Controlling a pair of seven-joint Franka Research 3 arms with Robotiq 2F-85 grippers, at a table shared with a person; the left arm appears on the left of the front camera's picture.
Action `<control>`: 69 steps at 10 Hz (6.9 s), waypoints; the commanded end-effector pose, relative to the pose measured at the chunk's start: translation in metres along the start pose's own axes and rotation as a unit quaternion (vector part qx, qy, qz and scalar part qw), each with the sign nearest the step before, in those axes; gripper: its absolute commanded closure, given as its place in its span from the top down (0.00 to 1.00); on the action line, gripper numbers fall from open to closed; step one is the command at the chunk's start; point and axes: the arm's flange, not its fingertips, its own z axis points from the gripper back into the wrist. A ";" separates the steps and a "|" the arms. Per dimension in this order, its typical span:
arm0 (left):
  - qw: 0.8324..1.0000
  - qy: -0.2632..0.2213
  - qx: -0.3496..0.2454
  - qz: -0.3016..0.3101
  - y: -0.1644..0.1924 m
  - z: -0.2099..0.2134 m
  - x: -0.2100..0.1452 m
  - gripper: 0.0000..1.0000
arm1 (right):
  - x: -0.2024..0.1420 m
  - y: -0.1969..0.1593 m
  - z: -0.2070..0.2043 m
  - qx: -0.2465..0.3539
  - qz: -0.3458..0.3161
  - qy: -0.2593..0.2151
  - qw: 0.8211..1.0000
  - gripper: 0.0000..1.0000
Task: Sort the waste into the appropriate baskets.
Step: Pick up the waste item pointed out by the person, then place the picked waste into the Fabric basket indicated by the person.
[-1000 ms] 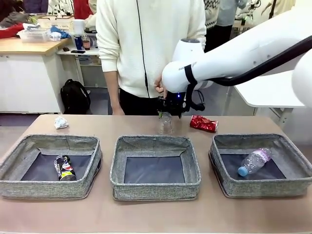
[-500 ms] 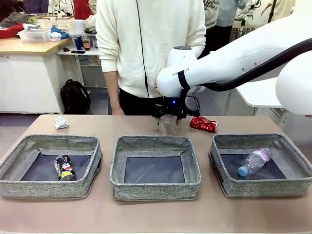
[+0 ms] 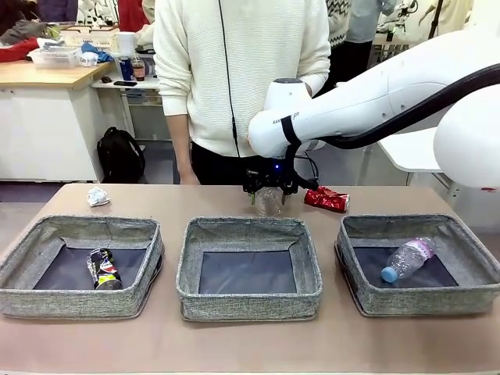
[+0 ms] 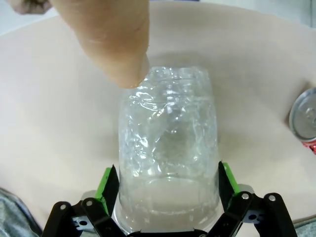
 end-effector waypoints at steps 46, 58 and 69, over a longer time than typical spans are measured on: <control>1.000 -0.001 -0.012 -0.011 -0.002 -0.001 0.000 1.00 | -0.304 0.124 0.469 -0.048 -0.102 -0.166 0.980 0.04; 1.000 -0.001 -0.012 -0.011 -0.002 -0.001 0.000 1.00 | -0.293 0.122 0.452 -0.056 -0.099 -0.136 0.984 0.04; 1.000 -0.001 -0.012 -0.011 -0.002 -0.001 0.000 1.00 | -0.293 0.122 0.452 -0.056 -0.099 -0.136 0.984 0.04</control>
